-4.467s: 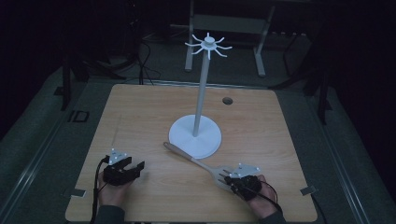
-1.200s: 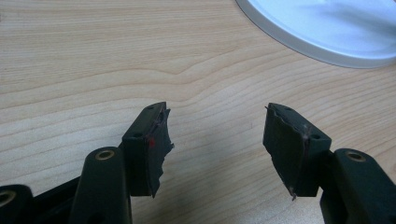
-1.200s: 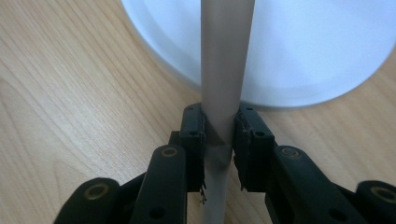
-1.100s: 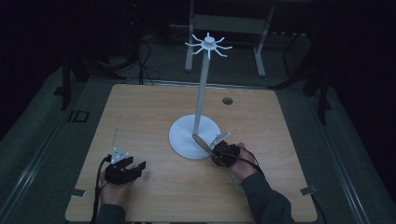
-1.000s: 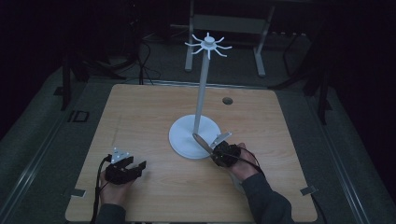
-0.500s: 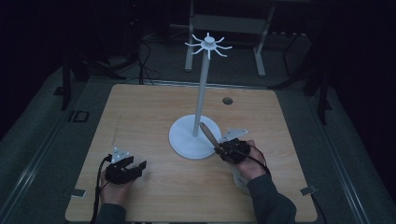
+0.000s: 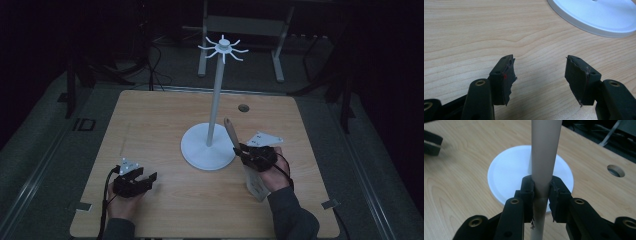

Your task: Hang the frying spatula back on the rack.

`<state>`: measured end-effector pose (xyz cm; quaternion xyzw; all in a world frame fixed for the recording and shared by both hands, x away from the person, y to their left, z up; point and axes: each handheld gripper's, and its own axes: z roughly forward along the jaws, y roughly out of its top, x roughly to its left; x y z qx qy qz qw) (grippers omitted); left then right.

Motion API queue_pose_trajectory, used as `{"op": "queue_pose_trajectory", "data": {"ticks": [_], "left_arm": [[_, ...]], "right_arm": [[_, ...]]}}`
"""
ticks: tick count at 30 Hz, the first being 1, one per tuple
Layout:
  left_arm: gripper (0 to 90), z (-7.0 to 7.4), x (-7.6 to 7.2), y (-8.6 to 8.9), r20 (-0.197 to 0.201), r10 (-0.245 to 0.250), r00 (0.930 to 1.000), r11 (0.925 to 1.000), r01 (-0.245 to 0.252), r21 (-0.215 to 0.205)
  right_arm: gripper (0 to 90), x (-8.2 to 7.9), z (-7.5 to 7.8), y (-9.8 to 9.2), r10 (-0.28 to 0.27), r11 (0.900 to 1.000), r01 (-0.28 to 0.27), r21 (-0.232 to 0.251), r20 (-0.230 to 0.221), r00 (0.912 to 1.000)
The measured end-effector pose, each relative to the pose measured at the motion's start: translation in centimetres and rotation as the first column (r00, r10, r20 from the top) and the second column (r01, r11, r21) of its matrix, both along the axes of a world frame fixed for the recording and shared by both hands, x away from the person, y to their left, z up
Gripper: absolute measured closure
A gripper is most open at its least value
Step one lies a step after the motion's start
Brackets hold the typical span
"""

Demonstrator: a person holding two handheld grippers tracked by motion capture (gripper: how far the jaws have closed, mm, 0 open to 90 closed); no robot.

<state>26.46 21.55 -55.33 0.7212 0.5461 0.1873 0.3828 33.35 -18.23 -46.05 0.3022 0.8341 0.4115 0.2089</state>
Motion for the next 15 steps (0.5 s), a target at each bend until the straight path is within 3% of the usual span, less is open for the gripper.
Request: {"op": "queue_pose_trajectory", "data": {"ticks": [7,15], "left_arm": [[40.5,0.0,0.0,-0.1,-0.001,-0.002,1.0,1.0,0.002,-0.004],[40.5,0.0,0.0,-0.1,0.003,-0.002,1.0,1.0,0.002,-0.006]], "right_arm": [[74.7,-0.2,0.4,-0.2,-0.037,0.998,0.035,0.049,0.044,0.9984],[74.7,-0.4,1.3,-0.2,-0.043,0.994,0.036,0.107,0.07,0.9966]]}}
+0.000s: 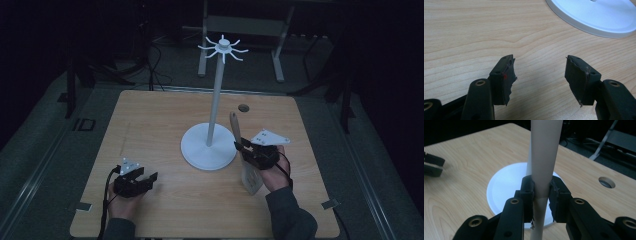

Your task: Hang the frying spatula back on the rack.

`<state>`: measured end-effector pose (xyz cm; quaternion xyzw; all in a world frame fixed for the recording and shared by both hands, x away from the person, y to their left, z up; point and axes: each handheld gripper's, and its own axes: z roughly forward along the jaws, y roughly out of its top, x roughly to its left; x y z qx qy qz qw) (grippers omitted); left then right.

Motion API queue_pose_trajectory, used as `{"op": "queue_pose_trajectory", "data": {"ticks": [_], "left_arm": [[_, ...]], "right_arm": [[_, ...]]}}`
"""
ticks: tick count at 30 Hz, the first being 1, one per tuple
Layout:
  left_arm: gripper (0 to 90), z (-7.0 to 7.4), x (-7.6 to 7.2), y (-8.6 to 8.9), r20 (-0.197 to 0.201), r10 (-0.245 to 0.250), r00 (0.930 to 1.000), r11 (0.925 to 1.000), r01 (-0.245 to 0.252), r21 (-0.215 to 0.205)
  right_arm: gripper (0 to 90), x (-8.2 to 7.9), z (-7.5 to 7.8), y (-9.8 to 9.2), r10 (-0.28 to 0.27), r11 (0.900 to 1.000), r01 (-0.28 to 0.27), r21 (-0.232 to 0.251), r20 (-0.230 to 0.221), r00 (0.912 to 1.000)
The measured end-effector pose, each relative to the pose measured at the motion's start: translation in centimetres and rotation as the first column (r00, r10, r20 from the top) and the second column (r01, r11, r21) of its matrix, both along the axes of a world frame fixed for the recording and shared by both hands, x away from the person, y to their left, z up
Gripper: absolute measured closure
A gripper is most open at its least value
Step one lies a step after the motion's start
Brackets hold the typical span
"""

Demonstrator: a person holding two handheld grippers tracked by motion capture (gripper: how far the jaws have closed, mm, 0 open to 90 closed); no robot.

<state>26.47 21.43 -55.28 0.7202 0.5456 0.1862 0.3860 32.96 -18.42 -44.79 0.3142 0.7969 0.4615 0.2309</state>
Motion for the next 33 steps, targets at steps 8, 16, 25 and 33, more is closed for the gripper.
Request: {"op": "queue_pose_trajectory", "data": {"ticks": [8,16,25,33], "left_arm": [[40.6,0.0,0.0,0.0,0.001,0.001,1.0,1.0,-0.001,0.0],[40.6,-0.1,0.1,-0.1,0.001,-0.001,1.0,1.0,0.001,0.004],[40.6,0.0,0.1,0.0,0.002,-0.001,1.0,1.0,0.001,0.006],[40.6,0.0,0.1,0.0,0.001,0.0,1.0,1.0,0.0,0.004]], "right_arm": [[74.7,-0.1,0.6,0.1,-0.003,1.0,0.002,0.03,0.023,0.9997],[74.8,-0.4,0.9,0.3,-0.008,0.999,0.005,0.051,0.045,0.999],[74.9,-0.7,1.5,0.9,0.002,0.997,-0.007,0.079,0.067,0.9978],[74.9,-0.7,2.3,1.6,0.01,0.995,-0.019,0.102,0.082,0.9966]]}}
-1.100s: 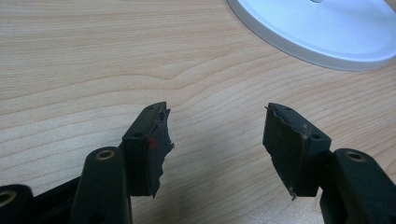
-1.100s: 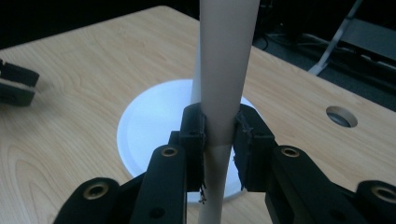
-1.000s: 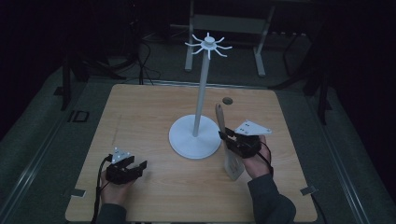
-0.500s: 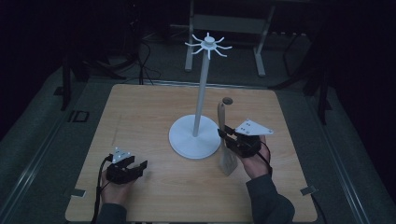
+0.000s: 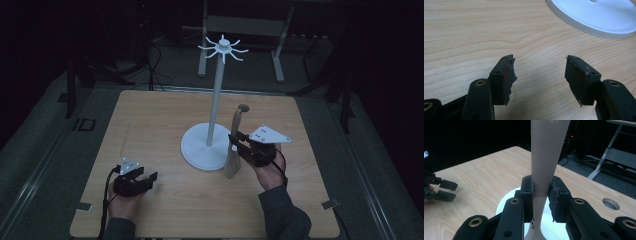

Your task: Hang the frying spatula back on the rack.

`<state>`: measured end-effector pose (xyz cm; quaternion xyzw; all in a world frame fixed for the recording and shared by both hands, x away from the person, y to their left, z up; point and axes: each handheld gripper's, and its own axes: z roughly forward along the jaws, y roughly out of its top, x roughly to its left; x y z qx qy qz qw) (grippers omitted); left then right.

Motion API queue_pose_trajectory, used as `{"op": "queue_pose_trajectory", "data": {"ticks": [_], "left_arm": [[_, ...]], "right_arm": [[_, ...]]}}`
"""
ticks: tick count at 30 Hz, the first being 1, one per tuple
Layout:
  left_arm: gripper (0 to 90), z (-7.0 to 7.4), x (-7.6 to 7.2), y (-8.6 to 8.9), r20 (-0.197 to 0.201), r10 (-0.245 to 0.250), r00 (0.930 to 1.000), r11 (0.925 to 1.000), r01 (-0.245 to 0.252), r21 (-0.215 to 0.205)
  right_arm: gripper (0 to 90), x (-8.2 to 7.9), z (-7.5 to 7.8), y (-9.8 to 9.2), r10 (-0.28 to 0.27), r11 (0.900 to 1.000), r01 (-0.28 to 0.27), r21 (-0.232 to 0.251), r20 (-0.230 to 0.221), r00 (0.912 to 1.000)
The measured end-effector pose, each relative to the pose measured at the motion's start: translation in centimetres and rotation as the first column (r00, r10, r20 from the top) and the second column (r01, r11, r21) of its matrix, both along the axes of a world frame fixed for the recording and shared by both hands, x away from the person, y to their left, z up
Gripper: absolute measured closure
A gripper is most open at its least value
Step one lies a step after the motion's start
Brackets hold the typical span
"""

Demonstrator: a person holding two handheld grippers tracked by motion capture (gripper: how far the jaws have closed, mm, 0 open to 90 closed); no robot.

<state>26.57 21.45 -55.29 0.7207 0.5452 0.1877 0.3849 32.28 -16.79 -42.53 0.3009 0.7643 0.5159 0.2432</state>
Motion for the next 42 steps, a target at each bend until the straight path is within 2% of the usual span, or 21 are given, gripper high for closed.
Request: {"op": "queue_pose_trajectory", "data": {"ticks": [10,26,42], "left_arm": [[40.6,0.0,0.0,0.0,0.003,-0.001,1.0,1.0,0.001,-0.001],[40.6,0.1,-0.1,0.0,0.008,0.002,1.0,1.0,-0.002,0.001],[40.6,0.1,-0.1,0.0,0.005,0.002,1.0,1.0,-0.002,-0.001]], "right_arm": [[74.9,0.1,0.7,0.4,-0.002,1.0,0.002,0.021,0.009,1.0],[74.8,0.7,2.0,-0.5,-0.023,0.997,0.023,0.068,-0.006,0.9997],[74.8,1.3,2.8,-0.5,-0.037,0.996,0.039,0.081,-0.015,0.9992]]}}
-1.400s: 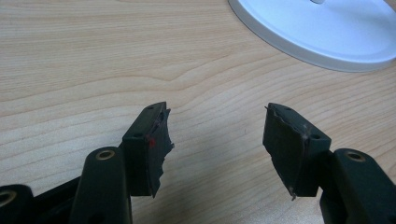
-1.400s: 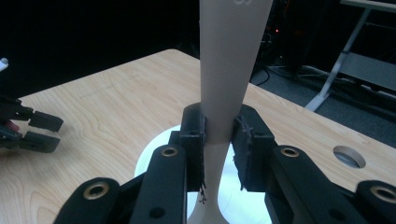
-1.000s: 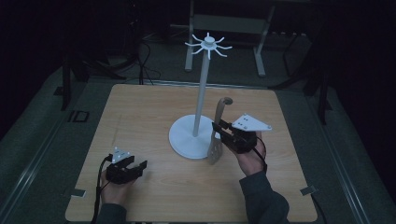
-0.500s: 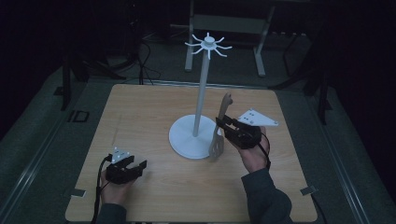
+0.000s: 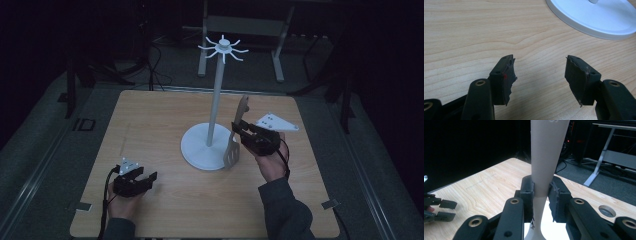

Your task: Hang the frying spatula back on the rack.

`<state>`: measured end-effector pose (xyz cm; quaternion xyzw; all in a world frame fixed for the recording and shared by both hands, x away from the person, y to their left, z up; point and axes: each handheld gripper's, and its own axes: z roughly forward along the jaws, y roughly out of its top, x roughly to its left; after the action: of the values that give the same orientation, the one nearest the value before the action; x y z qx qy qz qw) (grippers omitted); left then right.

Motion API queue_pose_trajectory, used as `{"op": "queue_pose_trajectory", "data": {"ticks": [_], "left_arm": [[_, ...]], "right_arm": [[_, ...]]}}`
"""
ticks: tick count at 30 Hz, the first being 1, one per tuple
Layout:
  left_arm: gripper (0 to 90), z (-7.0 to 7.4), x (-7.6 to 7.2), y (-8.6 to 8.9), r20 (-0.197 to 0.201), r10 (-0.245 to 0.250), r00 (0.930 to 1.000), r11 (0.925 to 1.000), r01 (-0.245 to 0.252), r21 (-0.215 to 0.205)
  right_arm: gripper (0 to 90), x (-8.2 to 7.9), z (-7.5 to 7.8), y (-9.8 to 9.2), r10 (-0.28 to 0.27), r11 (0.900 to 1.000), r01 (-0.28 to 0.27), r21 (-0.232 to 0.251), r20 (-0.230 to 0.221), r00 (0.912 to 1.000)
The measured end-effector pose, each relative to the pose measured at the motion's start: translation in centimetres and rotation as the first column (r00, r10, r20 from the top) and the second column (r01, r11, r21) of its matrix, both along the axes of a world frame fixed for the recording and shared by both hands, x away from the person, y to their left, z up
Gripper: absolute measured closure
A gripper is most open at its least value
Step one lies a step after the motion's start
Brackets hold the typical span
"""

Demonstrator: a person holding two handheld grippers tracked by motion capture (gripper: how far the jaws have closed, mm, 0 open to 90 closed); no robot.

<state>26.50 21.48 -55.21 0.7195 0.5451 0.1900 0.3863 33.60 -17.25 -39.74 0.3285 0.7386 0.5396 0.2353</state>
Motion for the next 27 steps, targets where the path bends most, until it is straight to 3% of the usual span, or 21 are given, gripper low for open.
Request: {"op": "queue_pose_trajectory", "data": {"ticks": [14,27], "left_arm": [[40.6,0.0,0.0,0.0,0.0,0.0,1.0,1.0,0.0,-0.002],[40.6,0.0,0.0,0.0,0.0,0.0,1.0,1.0,0.0,-0.003]], "right_arm": [[74.8,0.6,0.7,0.0,0.0,1.0,0.0,0.015,-0.01,1.0],[74.8,1.3,2.6,0.3,0.001,1.0,-0.001,-0.006,0.012,0.9999]]}}
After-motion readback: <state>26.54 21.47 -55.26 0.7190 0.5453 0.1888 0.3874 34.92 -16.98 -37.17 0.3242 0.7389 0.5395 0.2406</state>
